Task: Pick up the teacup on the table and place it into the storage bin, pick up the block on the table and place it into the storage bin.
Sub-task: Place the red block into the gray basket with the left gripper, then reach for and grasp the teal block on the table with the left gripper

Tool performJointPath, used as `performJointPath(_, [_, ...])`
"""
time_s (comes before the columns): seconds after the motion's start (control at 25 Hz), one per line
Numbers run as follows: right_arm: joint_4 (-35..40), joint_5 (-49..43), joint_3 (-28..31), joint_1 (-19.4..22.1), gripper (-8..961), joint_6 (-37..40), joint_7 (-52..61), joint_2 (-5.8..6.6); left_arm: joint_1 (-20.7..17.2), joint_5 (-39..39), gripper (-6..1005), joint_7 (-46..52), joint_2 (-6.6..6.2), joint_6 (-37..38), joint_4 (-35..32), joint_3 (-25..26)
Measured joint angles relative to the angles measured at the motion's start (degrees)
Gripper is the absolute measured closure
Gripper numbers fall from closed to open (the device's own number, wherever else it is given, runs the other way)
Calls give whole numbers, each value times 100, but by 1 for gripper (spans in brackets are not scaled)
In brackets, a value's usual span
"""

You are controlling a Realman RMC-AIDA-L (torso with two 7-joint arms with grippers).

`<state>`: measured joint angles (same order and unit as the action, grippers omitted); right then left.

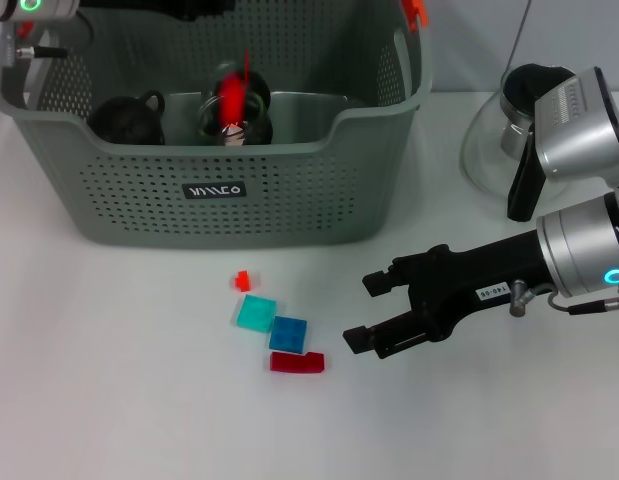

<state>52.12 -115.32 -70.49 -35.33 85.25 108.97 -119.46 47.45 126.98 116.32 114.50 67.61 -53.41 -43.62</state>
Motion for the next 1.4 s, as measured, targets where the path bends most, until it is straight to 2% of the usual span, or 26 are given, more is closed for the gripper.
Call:
performJointPath(0.16, [0, 0, 0, 0, 12, 7, 11, 12, -31, 10, 686, -6, 7, 10, -106, 0])
performJointPath(0.24, [1, 0, 0, 0, 88, 10, 3, 12, -93, -29, 605, 12, 12, 176, -272, 14])
performJointPath(0.28, [0, 1, 2, -1, 88, 8, -1, 12, -130, -65, 564, 21, 21, 303, -390, 37])
performJointPath(0.4, [0, 1, 9, -1, 88, 9, -5, 12, -361, -435, 442, -95, 78, 1245, -985, 142])
performJointPath(0.56, [1, 1, 11, 3, 88, 3, -19, 11, -853, -1173, 256, -809, 227, 3157, -1774, 133])
performJointPath(0.6, [1, 1, 14, 7, 87, -4, -21, 11, -1006, -1276, 209, -1030, 317, 3679, -1977, 111])
performJointPath(0.72, [1, 1, 52, 18, 87, -17, -23, 10, -1386, -1250, 153, -1472, 530, 4386, -2356, -47])
performJointPath(0.92, [-27, 0, 74, 24, 87, -20, -25, 10, -1921, -791, 59, -1987, 709, 4355, -2602, -519])
performJointPath(1.04, [-112, 1, 73, 13, 87, -15, -25, 19, -1972, -163, 60, -2425, 834, 4028, -2289, -646])
performJointPath(1.12, [-150, 0, 73, 3, 87, -20, -25, 33, -1977, 226, 60, -2686, 899, 3494, -1977, -810])
performJointPath(1.24, [-154, 0, 72, 2, 87, -2, -7, 37, -1954, 519, 61, -2972, 928, 2809, -1510, -1097])
performJointPath(1.4, [-156, 1, 70, 0, 87, 8, 12, 37, -1856, 631, 62, -3255, 924, 2280, -966, -1303])
